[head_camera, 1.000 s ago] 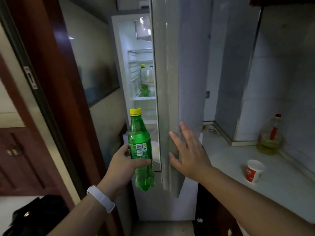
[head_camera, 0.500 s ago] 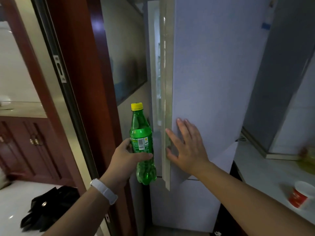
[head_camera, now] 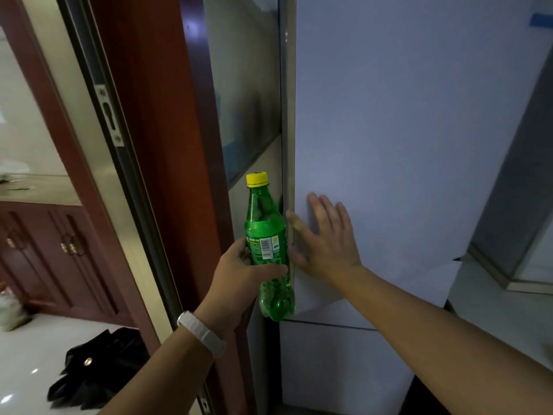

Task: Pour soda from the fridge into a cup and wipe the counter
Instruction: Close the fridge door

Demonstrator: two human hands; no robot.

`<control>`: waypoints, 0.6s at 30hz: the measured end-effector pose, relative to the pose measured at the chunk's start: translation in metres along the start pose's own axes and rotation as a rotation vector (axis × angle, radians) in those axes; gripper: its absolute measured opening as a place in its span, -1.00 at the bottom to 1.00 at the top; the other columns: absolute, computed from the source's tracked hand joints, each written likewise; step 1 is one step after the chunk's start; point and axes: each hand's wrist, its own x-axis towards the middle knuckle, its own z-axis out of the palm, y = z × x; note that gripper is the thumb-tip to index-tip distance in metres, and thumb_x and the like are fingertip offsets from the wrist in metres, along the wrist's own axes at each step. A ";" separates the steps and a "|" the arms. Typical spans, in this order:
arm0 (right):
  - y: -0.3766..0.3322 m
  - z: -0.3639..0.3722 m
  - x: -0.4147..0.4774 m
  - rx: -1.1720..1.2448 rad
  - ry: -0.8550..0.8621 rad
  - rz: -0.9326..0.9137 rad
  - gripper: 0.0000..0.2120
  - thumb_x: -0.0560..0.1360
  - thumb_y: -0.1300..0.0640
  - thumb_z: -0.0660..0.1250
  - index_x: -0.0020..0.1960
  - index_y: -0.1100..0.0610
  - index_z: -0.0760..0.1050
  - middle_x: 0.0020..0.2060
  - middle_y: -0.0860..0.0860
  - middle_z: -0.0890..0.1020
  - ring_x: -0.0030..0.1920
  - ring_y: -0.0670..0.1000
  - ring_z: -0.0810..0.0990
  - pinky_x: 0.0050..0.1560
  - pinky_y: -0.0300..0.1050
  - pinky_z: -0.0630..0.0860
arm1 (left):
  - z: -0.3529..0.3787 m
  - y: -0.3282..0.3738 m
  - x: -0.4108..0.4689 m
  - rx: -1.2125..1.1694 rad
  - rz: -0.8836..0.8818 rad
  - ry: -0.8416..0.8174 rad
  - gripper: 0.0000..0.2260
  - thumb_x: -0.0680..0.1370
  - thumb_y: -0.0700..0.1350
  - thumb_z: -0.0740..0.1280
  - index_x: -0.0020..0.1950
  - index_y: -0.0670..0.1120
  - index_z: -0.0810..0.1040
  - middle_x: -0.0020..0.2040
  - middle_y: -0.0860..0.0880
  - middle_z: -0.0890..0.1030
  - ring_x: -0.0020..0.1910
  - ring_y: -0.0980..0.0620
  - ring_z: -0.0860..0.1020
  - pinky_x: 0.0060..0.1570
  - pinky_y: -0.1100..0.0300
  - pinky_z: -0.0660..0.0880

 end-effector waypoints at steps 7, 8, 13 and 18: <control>0.005 0.033 0.022 0.052 -0.048 -0.026 -0.37 0.42 -0.20 0.24 0.44 0.02 0.41 0.48 0.19 0.15 0.46 0.25 0.16 0.41 0.29 0.08 | 0.004 -0.002 0.029 0.030 -0.003 0.051 -0.52 0.18 -0.38 0.58 0.05 -0.12 0.61 -0.05 -0.13 0.71 -0.05 -0.16 0.68 0.07 -0.21 0.58; 0.008 0.039 0.023 0.049 -0.060 -0.041 -0.34 0.42 -0.20 0.29 0.47 0.01 0.36 0.48 0.19 0.13 0.47 0.25 0.14 0.41 0.29 0.07 | 0.005 -0.002 0.033 0.029 -0.007 0.063 -0.53 0.22 -0.42 0.56 0.06 -0.14 0.60 -0.05 -0.15 0.71 -0.05 -0.17 0.68 0.07 -0.22 0.58; 0.028 0.071 0.032 0.041 -0.059 -0.123 -0.21 0.37 -0.13 0.45 0.48 0.05 0.20 0.49 0.17 0.14 0.46 0.25 0.15 0.42 0.26 0.01 | 0.017 -0.005 0.055 0.056 -0.019 0.141 -0.51 0.19 -0.37 0.58 0.08 -0.14 0.61 -0.04 -0.14 0.71 -0.04 -0.18 0.68 0.07 -0.24 0.57; 0.050 0.099 0.040 0.047 -0.069 -0.186 -0.24 0.42 -0.06 0.44 0.50 0.12 0.20 0.52 0.17 0.24 0.48 0.23 0.15 0.46 0.21 -0.01 | 0.034 -0.012 0.079 0.044 -0.021 0.208 -0.56 0.27 -0.43 0.53 0.08 -0.12 0.61 -0.02 -0.12 0.71 -0.03 -0.15 0.68 0.03 -0.11 0.61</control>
